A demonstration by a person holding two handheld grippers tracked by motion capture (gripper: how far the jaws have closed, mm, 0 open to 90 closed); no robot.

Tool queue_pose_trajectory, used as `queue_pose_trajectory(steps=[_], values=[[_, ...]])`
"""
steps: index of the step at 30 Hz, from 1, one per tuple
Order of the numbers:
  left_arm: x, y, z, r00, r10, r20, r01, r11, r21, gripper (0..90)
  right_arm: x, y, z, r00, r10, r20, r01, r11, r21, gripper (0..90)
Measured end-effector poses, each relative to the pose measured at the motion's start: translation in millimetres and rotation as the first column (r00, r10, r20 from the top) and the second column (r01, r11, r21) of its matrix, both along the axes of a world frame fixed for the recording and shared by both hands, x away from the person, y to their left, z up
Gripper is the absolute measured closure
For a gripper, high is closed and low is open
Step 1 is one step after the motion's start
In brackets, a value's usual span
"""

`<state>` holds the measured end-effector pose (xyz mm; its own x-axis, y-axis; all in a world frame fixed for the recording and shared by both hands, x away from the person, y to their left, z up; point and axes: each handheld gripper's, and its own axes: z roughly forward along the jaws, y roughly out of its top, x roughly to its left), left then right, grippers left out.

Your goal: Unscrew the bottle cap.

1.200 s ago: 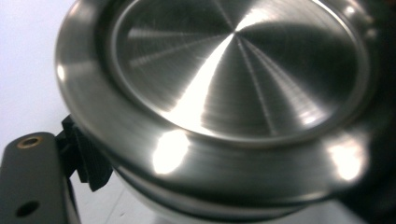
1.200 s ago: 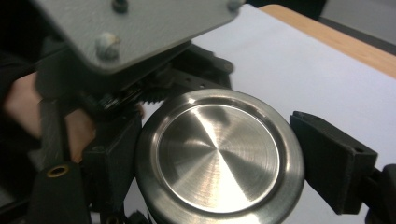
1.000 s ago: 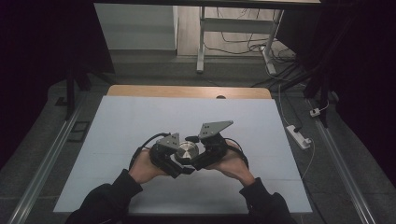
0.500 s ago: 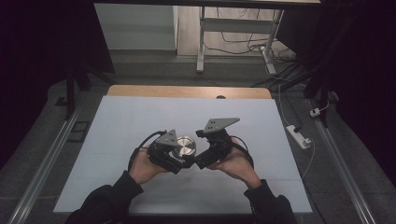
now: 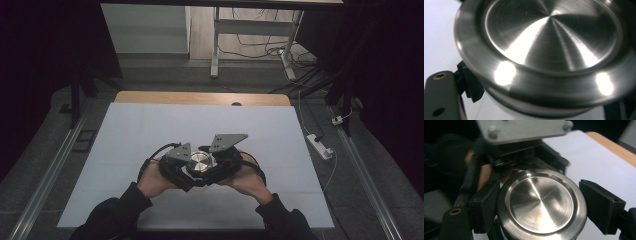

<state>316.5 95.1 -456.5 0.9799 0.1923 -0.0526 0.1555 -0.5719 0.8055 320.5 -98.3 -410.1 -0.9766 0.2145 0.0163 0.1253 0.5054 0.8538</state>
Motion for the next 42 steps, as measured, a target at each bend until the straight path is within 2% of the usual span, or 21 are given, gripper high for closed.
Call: queue_pose_trajectory(steps=[2, 4, 7, 8, 9, 10, 12, 13, 14, 16, 18, 21, 25, 28, 30, 32, 35, 37, 40, 41, 42], values=[[-1.8, -1.6, 0.8, 0.9980, -0.063, -0.005, 0.063, 0.9980, -0.005, 15.0, 1.0, -4.8, 1.1, 0.9970, 0.076, -0.015, -0.076, 0.9971, 0.008, 19.9], [-4.7, -3.9, 0.5, 0.9903, -0.139, -0.008, 0.139, 0.9903, -0.011, 15.0, 2.1, -8.7, 1.5, 0.9854, 0.167, -0.031, -0.167, 0.9858, 0.016, 19.9], [-10.5, -8.9, -1.1, 0.9725, -0.233, -0.012, 0.232, 0.9726, -0.006, 14.9, 1.6, -13.1, -0.7, 0.9487, 0.312, -0.053, -0.310, 0.9501, 0.033, 19.7], [-11.8, -10.5, -1.8, 0.9720, -0.234, -0.014, 0.234, 0.9721, -0.005, 14.9, 1.3, -14.2, -2.4, 0.9375, 0.343, -0.060, -0.341, 0.9392, 0.040, 19.6], [-11.6, -11.1, -1.8, 0.9743, -0.225, -0.013, 0.225, 0.9744, 0.000, 14.9, 1.8, -14.3, -3.6, 0.9323, 0.356, -0.066, -0.353, 0.9345, 0.046, 19.3], [-10.5, -10.7, -1.6, 0.9797, -0.200, -0.009, 0.200, 0.9797, 0.005, 14.9, 2.3, -14.2, -3.6, 0.9357, 0.345, -0.075, -0.342, 0.9385, 0.046, 17.4], [-6.4, -7.3, -0.8, 0.9938, -0.111, -0.002, 0.111, 0.9937, 0.015, 14.9, 4.2, -14.2, 0.1, 0.9615, 0.264, -0.075, -0.261, 0.9641, 0.047, 6.8], [-3.8, -4.7, -0.5, 0.9985, -0.054, 0.005, 0.054, 0.9984, 0.019, 14.9, 5.6, -15.2, 3.3, 0.9703, 0.224, -0.092, -0.218, 0.9737, 0.065, 4.5], [-1.3, -1.9, -0.5, 0.9999, 0.004, 0.010, -0.004, 0.9998, 0.020, 14.9, 7.2, -16.9, 6.7, 0.9787, 0.178, -0.103, -0.170, 0.9823, 0.079, 2.5], [2.8, 3.1, -0.7, 0.9943, 0.106, 0.013, -0.106, 0.9942, 0.016, 14.9, 9.0, -17.3, 11.0, 0.9945, 0.040, -0.097, -0.036, 0.9982, 0.047, 1.6], [5.0, 6.7, -0.8, 0.9843, 0.176, 0.015, -0.176, 0.9842, 0.018, 15.0, 8.3, -15.0, 10.2, 0.9947, -0.071, -0.073, 0.073, 0.9973, 0.015, 2.5], [5.1, 7.5, -0.4, 0.9750, 0.221, 0.021, -0.222, 0.9749, 0.023, 14.9, 5.3, -6.2, 5.1, 0.9863, -0.160, -0.041, 0.160, 0.9871, -0.006, 6.2], [1.9, 3.1, 1.4, 0.9755, 0.217, 0.038, -0.218, 0.9751, 0.039, 14.9, -1.0, 6.0, -0.6, 0.9826, -0.185, -0.014, 0.185, 0.9827, 0.006, 10.8], [-0.2, 1.4, 3.3, 0.9849, 0.170, 0.035, -0.171, 0.9843, 0.043, 15.0, -5.3, 8.9, -0.8, 0.9827, -0.184, 0.025, 0.184, 0.9830, 0.000, 18.6], [-0.6, 1.4, 3.6, 0.9937, 0.110, 0.022, -0.111, 0.9932, 0.034, 14.9, -5.6, 6.7, 1.8, 0.9890, -0.148, 0.012, 0.148, 0.9890, -0.005, 19.9], [-0.9, 3.1, 4.3, 0.9997, 0.023, 0.010, -0.023, 0.9996, 0.018, 15.0, -5.2, 3.1, 4.6, 0.9967, -0.081, -0.010, 0.081, 0.9967, -0.003, 19.9], [-5.3, 2.0, 5.4, 0.9964, -0.085, -0.003, 0.085, 0.9963, -0.007, 14.9, -4.9, -3.5, 7.3, 0.9979, 0.057, -0.031, -0.057, 0.9984, 0.007, 19.9], [-8.6, -0.1, 6.1, 0.9871, -0.160, -0.009, 0.159, 0.9868, -0.028, 14.9, -3.8, -8.3, 8.1, 0.9858, 0.164, -0.037, -0.163, 0.9863, 0.025, 19.9], [-14.3, -4.6, 5.3, 0.9654, -0.261, -0.002, 0.261, 0.9647, -0.038, 14.9, -4.4, -13.9, 6.6, 0.9503, 0.308, -0.045, -0.305, 0.9504, 0.059, 19.8], [-16.3, -6.1, 4.4, 0.9636, -0.267, 0.013, 0.267, 0.9631, -0.033, 14.9, -5.0, -14.8, 5.2, 0.9379, 0.343, -0.049, -0.340, 0.9380, 0.068, 19.7], [-17.2, -7.0, 3.4, 0.9660, -0.258, 0.020, 0.258, 0.9657, -0.029, 14.9, -5.1, -15.3, 4.0, 0.9303, 0.363, -0.051, -0.360, 0.9306, 0.067, 19.5]])
